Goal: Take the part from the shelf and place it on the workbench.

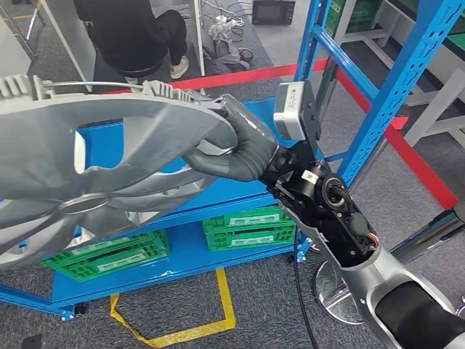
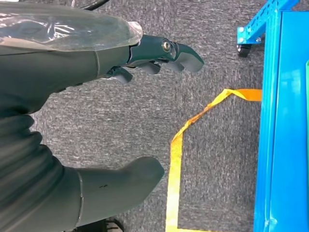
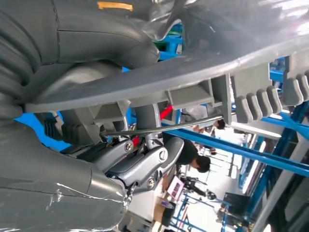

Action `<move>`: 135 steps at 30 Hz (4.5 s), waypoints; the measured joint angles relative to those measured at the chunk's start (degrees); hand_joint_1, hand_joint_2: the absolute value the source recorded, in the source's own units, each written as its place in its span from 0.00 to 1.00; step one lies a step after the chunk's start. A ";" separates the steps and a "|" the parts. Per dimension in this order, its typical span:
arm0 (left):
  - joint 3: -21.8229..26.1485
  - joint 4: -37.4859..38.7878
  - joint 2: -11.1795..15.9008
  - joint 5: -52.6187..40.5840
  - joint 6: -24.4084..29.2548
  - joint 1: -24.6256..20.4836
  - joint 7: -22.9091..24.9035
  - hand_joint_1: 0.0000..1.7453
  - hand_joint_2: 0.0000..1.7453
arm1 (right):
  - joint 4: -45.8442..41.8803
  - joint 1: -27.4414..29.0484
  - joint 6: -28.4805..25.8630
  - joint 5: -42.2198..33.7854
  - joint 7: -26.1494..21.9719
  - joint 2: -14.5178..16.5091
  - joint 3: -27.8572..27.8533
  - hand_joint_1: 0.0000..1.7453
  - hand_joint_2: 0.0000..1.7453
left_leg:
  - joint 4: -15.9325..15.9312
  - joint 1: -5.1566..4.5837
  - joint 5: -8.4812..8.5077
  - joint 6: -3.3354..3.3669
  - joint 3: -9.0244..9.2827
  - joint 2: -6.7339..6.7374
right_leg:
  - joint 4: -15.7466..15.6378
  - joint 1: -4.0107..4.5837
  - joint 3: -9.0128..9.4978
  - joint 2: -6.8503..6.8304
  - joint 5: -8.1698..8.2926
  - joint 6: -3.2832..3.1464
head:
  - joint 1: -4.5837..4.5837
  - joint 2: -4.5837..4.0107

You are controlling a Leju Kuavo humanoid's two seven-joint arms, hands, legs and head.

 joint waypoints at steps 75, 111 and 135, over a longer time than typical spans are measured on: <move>-0.56 0.02 -0.58 0.58 -2.17 0.28 2.19 0.00 1.00 | 8.16 3.32 1.88 7.23 -4.15 -0.84 -4.78 1.00 1.00 | 2.24 -0.20 -1.21 -0.32 -0.48 0.84 | 1.29 0.41 -2.44 -1.02 1.31 -1.34 | -0.72 0.00; -1.40 0.09 -0.46 0.98 -1.75 0.42 2.60 0.00 1.00 | 11.12 2.95 2.47 7.17 -3.67 -0.82 -5.03 1.00 1.00 | 0.65 -0.06 -1.43 0.86 0.37 0.44 | 3.31 0.04 -3.06 -1.89 -0.84 0.68 | -0.13 0.00; -1.98 0.04 0.91 2.04 -5.09 -1.67 2.33 0.00 1.00 | 13.27 1.60 2.12 6.23 -2.65 -1.47 -6.86 1.00 1.00 | 6.68 0.19 -3.05 -1.33 -2.11 0.94 | 0.67 0.07 -2.36 -1.56 2.16 -1.70 | -0.62 0.00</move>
